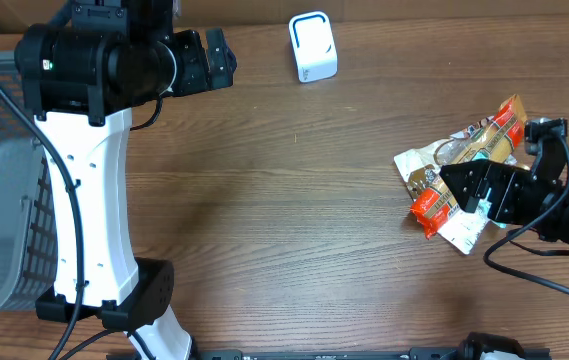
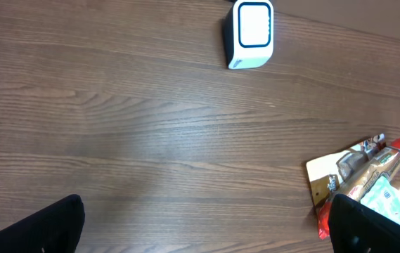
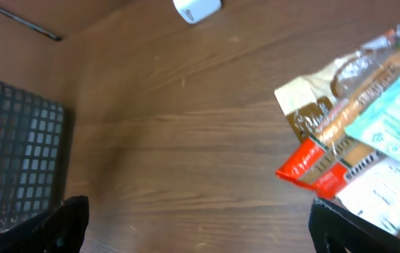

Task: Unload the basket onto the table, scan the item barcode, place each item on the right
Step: 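Carry the tissue pack right and release it onto the item pile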

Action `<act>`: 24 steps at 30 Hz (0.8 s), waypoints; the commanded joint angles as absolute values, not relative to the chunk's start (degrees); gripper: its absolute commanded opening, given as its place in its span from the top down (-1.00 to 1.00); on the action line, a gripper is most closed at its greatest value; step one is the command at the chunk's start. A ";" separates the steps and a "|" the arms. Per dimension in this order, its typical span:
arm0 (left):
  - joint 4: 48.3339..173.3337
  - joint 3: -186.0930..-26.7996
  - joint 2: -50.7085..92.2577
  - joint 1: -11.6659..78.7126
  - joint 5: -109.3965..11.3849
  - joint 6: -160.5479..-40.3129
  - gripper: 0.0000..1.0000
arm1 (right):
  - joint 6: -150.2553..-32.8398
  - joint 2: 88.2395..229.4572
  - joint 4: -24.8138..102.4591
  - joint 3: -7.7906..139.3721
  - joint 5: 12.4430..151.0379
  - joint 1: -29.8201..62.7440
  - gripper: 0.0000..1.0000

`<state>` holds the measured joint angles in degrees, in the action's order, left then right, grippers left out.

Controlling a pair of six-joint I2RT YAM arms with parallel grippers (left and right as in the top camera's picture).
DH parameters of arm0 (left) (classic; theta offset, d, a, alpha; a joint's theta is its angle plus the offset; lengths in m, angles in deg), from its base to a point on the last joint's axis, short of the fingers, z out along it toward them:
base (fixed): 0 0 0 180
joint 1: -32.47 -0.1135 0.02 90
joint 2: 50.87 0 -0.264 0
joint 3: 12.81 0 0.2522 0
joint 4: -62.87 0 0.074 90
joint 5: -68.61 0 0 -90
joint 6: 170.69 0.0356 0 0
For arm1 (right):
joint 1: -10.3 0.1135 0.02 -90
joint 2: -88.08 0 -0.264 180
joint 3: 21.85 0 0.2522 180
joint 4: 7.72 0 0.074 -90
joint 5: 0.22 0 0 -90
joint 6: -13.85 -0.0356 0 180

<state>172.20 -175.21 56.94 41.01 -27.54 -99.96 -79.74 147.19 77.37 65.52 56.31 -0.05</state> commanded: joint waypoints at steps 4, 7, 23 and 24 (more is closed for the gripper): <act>172.00 -175.54 57.42 41.12 -27.15 -99.09 -0.99 | -76.38 145.15 76.01 65.58 60.38 3.12 -1.00; 172.00 -175.54 57.42 41.12 -27.15 -99.09 -0.99 | -76.36 142.05 72.58 63.86 64.48 7.07 -1.00; 172.00 -175.54 57.42 41.12 -27.15 -99.09 -0.99 | -85.19 110.62 23.49 20.89 87.28 20.39 -1.00; 172.00 -175.54 57.42 41.12 -27.15 -99.09 -0.99 | -85.19 108.72 21.81 18.53 87.87 20.58 -1.00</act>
